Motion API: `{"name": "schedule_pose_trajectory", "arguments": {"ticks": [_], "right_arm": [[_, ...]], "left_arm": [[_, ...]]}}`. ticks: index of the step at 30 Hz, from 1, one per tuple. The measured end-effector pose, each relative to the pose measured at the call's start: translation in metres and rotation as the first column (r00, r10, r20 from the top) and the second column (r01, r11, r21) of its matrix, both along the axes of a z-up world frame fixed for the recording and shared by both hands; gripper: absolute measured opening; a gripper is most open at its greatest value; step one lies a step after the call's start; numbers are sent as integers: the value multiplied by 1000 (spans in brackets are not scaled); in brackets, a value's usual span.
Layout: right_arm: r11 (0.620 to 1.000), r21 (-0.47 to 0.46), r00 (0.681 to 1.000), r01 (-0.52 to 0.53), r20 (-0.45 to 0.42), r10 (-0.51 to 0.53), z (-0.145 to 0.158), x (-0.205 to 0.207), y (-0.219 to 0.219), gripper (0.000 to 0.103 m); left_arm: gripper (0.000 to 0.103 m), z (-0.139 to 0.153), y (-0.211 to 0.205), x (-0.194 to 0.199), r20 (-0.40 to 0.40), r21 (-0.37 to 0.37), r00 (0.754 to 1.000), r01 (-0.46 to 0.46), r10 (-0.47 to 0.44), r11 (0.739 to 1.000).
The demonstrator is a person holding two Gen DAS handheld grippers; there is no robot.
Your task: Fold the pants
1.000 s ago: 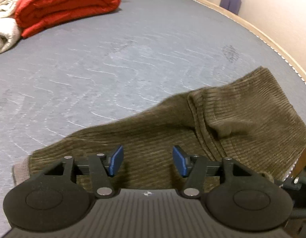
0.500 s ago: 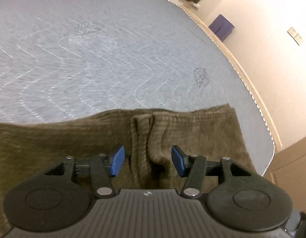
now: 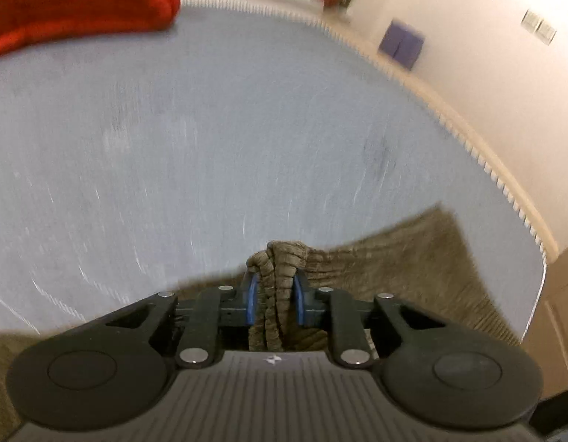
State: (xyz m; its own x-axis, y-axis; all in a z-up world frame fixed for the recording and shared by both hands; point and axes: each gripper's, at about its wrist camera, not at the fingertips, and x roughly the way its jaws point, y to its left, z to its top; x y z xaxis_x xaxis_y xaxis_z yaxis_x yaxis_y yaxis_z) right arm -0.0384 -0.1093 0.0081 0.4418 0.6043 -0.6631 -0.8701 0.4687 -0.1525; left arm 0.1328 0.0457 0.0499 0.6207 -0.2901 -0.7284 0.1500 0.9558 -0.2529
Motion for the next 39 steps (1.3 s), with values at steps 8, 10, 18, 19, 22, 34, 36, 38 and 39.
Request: {"name": "schedule_pose_trajectory", "arguments": {"ticks": [8,10,18,19,22,34,36,38,39], "right_arm": [[982,-152,993,-114,5,116,-28,-28,15,1],[992,-85,996,-89,-34,87,-16,-23,9,1],[886,205,908,417,-147,-393,25,28,-59,58],[848,202,870,489,-177,-460,23,36,-70,59],[692,124,696,711,-263,-668,10,65,-105,65],[350,-50,282,935,-490,-825,-40,110,-183,76],[366,-54,291,929,-504,-813,-43,113,-182,77],[379,-55,299,924,-516,-803,-44,116,-183,77],[382,-56,300,923,-519,-800,-43,116,-181,77]], "left_arm": [[49,-22,21,6,-106,57,987,-116,122,992],[51,-2,16,-3,-5,100,993,-119,120,988],[42,-6,-21,-28,-7,110,993,118,-118,987],[42,-18,-29,-25,-64,156,988,146,-138,977],[45,-47,-36,-33,-149,300,980,174,-134,938],[49,-35,-52,-41,-108,340,989,132,-101,931],[49,-34,-53,-40,-108,340,989,133,-102,931],[50,-33,-52,-41,-107,338,989,132,-101,932],[50,-33,-53,-40,-106,338,989,133,-102,932]]}}
